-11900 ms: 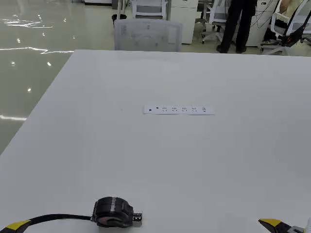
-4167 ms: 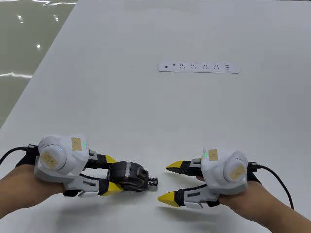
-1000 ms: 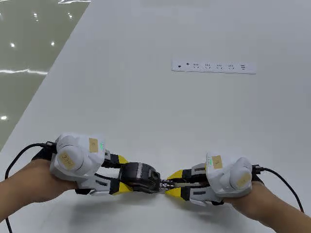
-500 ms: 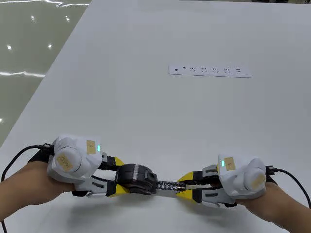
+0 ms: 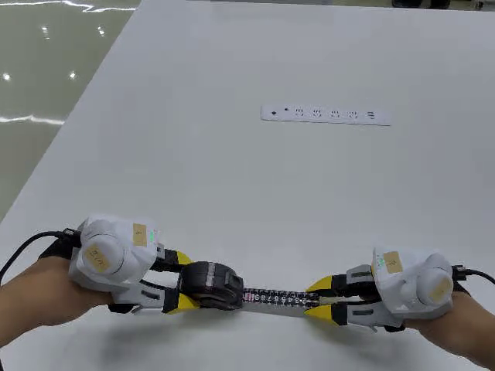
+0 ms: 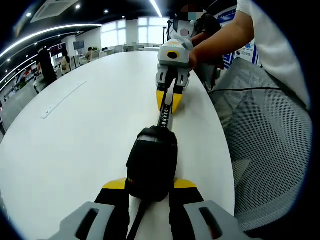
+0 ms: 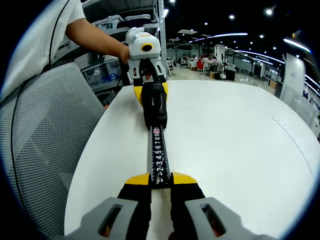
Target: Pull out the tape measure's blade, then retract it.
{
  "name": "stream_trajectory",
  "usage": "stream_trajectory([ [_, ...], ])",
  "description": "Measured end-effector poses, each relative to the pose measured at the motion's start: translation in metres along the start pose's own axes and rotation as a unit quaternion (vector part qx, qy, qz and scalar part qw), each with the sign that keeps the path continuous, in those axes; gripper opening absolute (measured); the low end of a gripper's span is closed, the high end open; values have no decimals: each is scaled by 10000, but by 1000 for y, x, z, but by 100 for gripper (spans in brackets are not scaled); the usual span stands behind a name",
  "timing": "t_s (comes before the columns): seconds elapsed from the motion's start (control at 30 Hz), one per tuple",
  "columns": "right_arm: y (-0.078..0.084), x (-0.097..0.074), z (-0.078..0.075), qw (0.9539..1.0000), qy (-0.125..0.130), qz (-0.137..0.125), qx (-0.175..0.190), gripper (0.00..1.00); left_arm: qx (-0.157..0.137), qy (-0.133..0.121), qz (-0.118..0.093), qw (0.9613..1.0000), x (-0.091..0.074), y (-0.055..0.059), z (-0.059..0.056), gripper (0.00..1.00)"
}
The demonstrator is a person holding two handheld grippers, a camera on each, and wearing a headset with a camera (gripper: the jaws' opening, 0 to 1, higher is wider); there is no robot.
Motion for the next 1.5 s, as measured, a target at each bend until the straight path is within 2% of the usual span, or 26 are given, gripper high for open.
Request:
stream_trajectory([
  [1.5, 31, -91, -5, 9969, 364, 676, 175, 11, 7, 2, 59, 10000, 3, -3, 0, 27],
])
Point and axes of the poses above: the centre of the closed fingertips' face, and the gripper's own axes: x roughly forward along the fingers, z roughly to its left, y roughly out of its underside, the point moved 9 cm from there along -x, roughly backward along the fingers, and after that the axes turned 15 degrees about -z, right-handed, at the moved point
